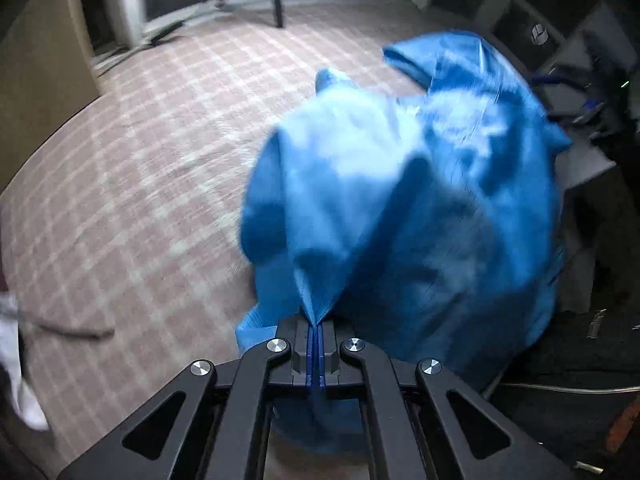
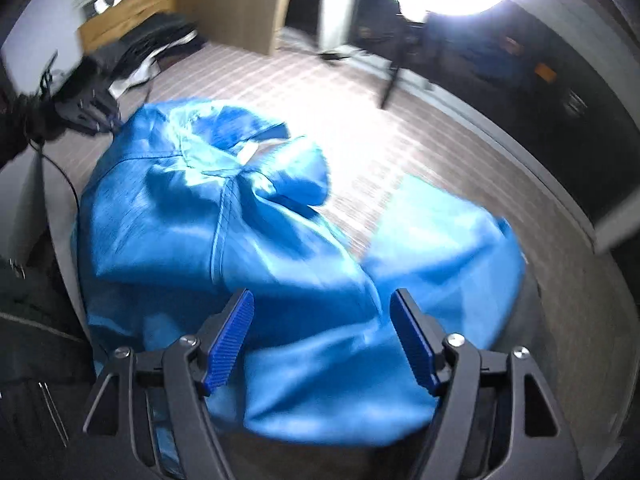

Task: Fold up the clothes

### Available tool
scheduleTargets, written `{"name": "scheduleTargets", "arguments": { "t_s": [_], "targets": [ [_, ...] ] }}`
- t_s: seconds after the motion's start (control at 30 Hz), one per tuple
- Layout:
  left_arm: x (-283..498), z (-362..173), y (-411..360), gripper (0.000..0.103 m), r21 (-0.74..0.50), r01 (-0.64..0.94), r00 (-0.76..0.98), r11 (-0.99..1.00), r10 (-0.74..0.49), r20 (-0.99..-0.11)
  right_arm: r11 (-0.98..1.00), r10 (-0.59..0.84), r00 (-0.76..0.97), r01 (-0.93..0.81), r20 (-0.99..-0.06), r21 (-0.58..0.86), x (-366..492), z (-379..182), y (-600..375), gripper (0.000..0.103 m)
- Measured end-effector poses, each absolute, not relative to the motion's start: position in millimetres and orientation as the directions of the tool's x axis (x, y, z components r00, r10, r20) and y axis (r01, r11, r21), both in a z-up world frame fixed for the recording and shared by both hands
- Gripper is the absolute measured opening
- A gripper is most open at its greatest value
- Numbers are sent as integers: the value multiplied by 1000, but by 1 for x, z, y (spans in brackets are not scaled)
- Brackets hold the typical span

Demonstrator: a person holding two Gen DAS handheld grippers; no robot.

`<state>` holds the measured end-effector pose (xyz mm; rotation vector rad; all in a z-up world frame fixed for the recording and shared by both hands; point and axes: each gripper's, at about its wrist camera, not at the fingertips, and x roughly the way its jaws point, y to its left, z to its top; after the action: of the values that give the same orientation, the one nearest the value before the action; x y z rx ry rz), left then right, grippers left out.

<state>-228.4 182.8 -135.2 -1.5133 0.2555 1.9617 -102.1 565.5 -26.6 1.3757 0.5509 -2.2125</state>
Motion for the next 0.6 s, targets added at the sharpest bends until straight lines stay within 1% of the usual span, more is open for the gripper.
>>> {"name": "scheduleTargets", "arguments": {
  "t_s": [0.1,0.2,0.3,0.43,0.47,0.5,0.53,0.57,0.6],
  "targets": [
    [-218,-113,144,1,-259,-497,-193,-828,396,-897,-745,-217,-318,665,-923,-54,-129,-43,552,70],
    [-212,-114,131,0,-240,-439,-217,-866,362,-907,-693,-244,-231,721,-942,3,-148,-64,537,70],
    [-208,-122,143,1,-241,-455,-195,-857,360,-912,-666,-240,-158,745,-958,44,-165,-84,533,70],
    [-211,-131,157,1,-231,-483,-169,-845,349,-922,-669,-313,-96,729,-945,147,-191,-91,542,70],
    [-213,-134,157,3,-235,-486,-157,-842,349,-924,-673,-315,-94,723,-945,152,-194,-94,544,70],
    [-214,-137,155,16,-242,-487,-139,-839,348,-927,-680,-312,-91,716,-946,156,-198,-98,547,70],
    [-216,-141,157,44,-238,-488,-125,-840,337,-933,-689,-320,-74,703,-945,178,-201,-105,550,70],
    [-218,-146,160,60,-225,-489,-119,-843,320,-940,-693,-329,-56,692,-943,201,-203,-110,551,70],
    [-219,-150,161,71,-213,-491,-120,-845,308,-944,-696,-339,-42,683,-940,221,-201,-115,552,68]
  ]
}}
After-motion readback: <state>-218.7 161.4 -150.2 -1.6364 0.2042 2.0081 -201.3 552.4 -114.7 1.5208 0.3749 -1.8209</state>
